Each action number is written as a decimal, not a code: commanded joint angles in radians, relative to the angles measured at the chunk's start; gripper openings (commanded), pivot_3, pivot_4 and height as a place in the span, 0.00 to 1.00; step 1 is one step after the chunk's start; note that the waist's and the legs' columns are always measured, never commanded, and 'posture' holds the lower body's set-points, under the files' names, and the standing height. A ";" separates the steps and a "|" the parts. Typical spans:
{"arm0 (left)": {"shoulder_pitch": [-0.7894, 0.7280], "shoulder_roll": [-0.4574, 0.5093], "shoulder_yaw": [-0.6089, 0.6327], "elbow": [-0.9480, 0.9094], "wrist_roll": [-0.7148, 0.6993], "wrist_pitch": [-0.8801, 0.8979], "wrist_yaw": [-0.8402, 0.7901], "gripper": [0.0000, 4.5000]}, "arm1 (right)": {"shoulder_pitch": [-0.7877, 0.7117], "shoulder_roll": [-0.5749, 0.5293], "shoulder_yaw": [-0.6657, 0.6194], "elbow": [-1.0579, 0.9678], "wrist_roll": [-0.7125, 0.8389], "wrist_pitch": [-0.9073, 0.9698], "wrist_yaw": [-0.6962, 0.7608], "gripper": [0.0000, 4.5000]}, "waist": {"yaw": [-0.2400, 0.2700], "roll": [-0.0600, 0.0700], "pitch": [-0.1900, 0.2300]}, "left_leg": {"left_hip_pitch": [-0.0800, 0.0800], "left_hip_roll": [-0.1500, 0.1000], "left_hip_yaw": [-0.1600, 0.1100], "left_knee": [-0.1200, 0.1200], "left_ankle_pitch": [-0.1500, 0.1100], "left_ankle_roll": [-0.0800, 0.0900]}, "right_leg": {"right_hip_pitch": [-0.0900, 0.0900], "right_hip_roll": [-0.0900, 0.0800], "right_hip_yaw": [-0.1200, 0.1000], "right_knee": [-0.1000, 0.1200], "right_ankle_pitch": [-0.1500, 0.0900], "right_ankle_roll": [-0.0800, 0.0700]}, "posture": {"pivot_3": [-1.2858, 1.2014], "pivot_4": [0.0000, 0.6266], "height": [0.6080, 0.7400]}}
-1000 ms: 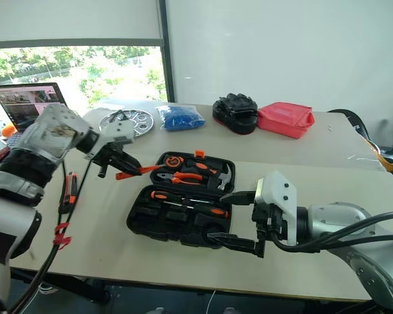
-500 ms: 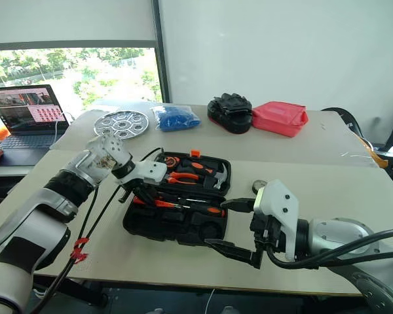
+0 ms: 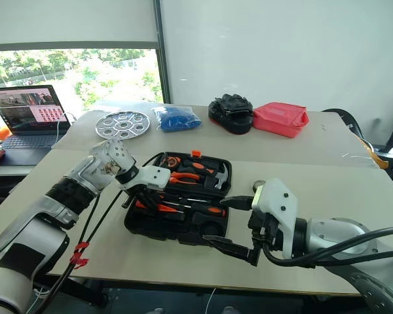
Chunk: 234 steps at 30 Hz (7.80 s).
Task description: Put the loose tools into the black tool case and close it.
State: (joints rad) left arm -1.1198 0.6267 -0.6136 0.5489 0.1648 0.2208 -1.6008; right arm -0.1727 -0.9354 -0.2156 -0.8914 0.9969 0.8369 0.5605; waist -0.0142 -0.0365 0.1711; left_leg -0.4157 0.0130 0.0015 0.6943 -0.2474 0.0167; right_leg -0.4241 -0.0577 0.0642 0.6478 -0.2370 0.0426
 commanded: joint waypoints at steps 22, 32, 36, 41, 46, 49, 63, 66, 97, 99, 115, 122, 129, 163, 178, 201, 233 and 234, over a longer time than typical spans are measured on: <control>-0.090 0.164 0.004 -0.118 -0.256 0.194 -0.014 0.83 | -0.034 0.002 0.035 0.011 -0.022 -0.030 0.021 1.00 | 0.001 0.000 0.000 | 0.000 0.000 -0.001 0.001 0.000 0.000 | 0.000 0.000 0.000 0.001 0.000 0.000 | 0.52 0.24 1.00; -0.047 0.163 0.003 -0.090 -0.215 0.080 -0.014 0.06 | -0.037 0.008 0.045 0.015 -0.042 -0.030 0.027 1.00 | 0.001 0.000 0.000 | 0.000 0.000 0.000 0.001 0.000 0.000 | 0.000 0.000 0.000 0.001 0.000 0.000 | 0.52 0.24 1.00; -0.009 0.146 0.008 -0.102 -0.187 0.050 -0.014 0.01 | -0.039 0.010 0.050 0.017 -0.052 -0.030 0.029 1.00 | 0.001 0.000 0.000 | 0.000 0.000 0.000 0.001 0.000 0.000 | 0.000 0.000 0.000 0.001 0.000 0.000 | 0.52 0.24 1.00; 0.024 0.104 0.024 -0.072 -0.128 0.020 0.004 0.01 | -0.037 0.019 0.054 0.016 -0.058 -0.029 0.024 1.00 | 0.002 0.000 0.000 | 0.000 0.000 0.000 0.001 0.000 0.000 | 0.000 0.000 0.000 0.001 0.000 0.000 | 0.52 0.24 1.00; 0.008 0.065 0.051 -0.020 -0.097 0.018 0.016 0.01 | -0.024 0.023 0.050 0.011 -0.058 -0.028 0.023 1.00 | 0.002 0.000 0.000 | 0.000 0.000 0.000 0.001 0.000 0.000 | 0.000 0.000 0.000 0.001 0.000 0.000 | 0.52 0.24 1.00; 0.006 0.057 0.062 -0.007 -0.088 0.009 0.006 0.01 | -0.020 0.024 0.049 0.011 -0.059 -0.029 0.024 1.00 | 0.001 0.000 0.000 | 0.000 0.000 0.000 0.001 0.000 0.000 | 0.000 0.000 0.000 0.001 0.000 0.000 | 0.52 0.24 1.00; 0.016 0.019 0.084 0.049 -0.033 -0.055 0.034 0.01 | -0.011 0.027 0.047 0.012 -0.061 -0.032 0.026 1.00 | 0.001 0.000 0.000 | 0.000 0.000 0.000 0.001 0.000 0.000 | 0.000 0.000 0.000 0.001 0.000 0.000 | 0.52 0.24 1.00; 0.009 0.002 0.093 0.074 -0.027 -0.054 0.053 0.01 | -0.013 0.028 0.049 0.013 -0.060 -0.032 0.027 1.00 | 0.005 0.000 0.000 | 0.000 0.000 0.000 0.002 0.000 0.000 | 0.001 0.000 0.000 0.001 0.000 0.000 | 0.52 0.24 1.00; 0.043 -0.014 0.127 0.084 -0.009 -0.109 0.050 0.01 | -0.026 0.030 0.048 0.014 -0.041 -0.022 0.019 1.00 | 0.002 0.000 0.000 | 0.000 0.000 -0.001 0.003 0.000 0.000 | 0.001 0.000 0.000 0.001 0.001 0.001 | 0.52 0.24 1.00; 0.050 -0.016 0.127 0.081 -0.005 -0.116 0.052 0.01 | -0.026 0.030 0.047 0.014 -0.038 -0.022 0.019 1.00 | 0.002 0.000 0.000 | 0.000 0.000 -0.001 0.003 0.000 0.000 | 0.001 0.000 0.000 0.001 0.001 0.001 | 0.52 0.24 1.00; 0.078 0.001 0.220 0.025 -0.051 -0.108 0.075 0.01 | -0.038 0.026 0.051 0.023 -0.039 -0.025 0.022 1.00 | 0.002 0.000 0.000 | 0.000 0.000 -0.001 0.003 0.000 0.000 | 0.001 0.000 0.000 0.001 0.001 0.001 | 0.52 0.24 1.00; 0.150 0.096 0.420 -0.157 -0.216 0.172 0.096 0.01 | -0.064 0.000 0.029 0.058 -0.047 -0.034 0.066 1.00 | -0.005 0.000 0.000 | 0.000 0.001 -0.002 0.002 0.000 0.000 | 0.000 0.000 0.000 0.001 0.001 0.001 | 0.52 0.24 1.00; 0.494 0.288 0.664 -0.549 -0.289 0.563 0.269 0.39 | -0.184 0.001 0.072 0.169 -0.097 -0.074 0.156 1.00 | -0.019 0.001 0.000 | 0.002 0.002 -0.004 0.001 0.000 0.001 | 0.000 0.000 0.003 0.001 0.001 0.001 | 0.52 0.24 1.00; 0.354 0.311 0.873 -0.218 -0.306 1.231 1.054 0.99 | -0.358 0.185 0.248 0.328 -0.247 -0.137 0.349 1.00 | -0.014 -0.002 -0.001 | 0.008 0.001 -0.002 -0.008 0.000 -0.002 | -0.002 -0.002 0.001 0.001 0.004 -0.002 | 0.52 0.24 1.00; 0.042 0.201 0.749 0.452 -0.245 0.950 1.142 0.58 | -0.238 0.160 0.165 0.193 -0.203 -0.097 0.224 1.00 | 0.001 -0.002 -0.001 | 0.007 0.000 -0.001 -0.008 0.001 -0.002 | -0.002 -0.003 0.001 0.000 0.004 -0.001 | 0.52 0.24 1.00; 0.051 0.256 0.270 -0.070 -0.191 0.054 -0.003 0.37 | -0.155 0.056 0.078 0.137 -0.103 -0.036 0.191 1.00 | 0.003 -0.006 0.001 | -0.001 0.001 0.004 -0.008 0.002 -0.004 | -0.003 -0.002 -0.004 -0.001 0.004 -0.002 | 0.52 0.24 1.00; 0.120 0.160 -0.062 -0.302 -0.177 0.018 -0.014 0.37 | -0.050 0.036 0.019 0.031 -0.013 -0.010 0.000 1.00 | 0.002 -0.005 0.001 | 0.001 0.002 0.001 0.002 0.001 -0.002 | 0.001 -0.001 -0.002 0.000 0.004 -0.001 | 0.52 0.24 1.00; 0.120 0.165 -0.068 -0.312 -0.180 0.039 -0.014 0.37 | -0.051 0.037 0.020 0.031 -0.014 -0.011 -0.001 1.00 | 0.001 -0.005 0.001 | 0.001 0.002 0.001 0.002 0.001 -0.002 | 0.001 -0.001 -0.002 0.000 0.004 0.000 | 0.52 0.24 1.00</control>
State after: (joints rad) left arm -0.9975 0.7836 -0.6592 0.2743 0.0054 0.2203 -1.6054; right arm -0.2171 -0.8915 -0.1759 -0.8367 0.9707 0.8397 0.5646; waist -0.0128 -0.0414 0.1718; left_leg -0.4143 0.0146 0.0013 0.6958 -0.2462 0.0149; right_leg -0.4233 -0.0582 0.0619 0.6478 -0.2333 0.0421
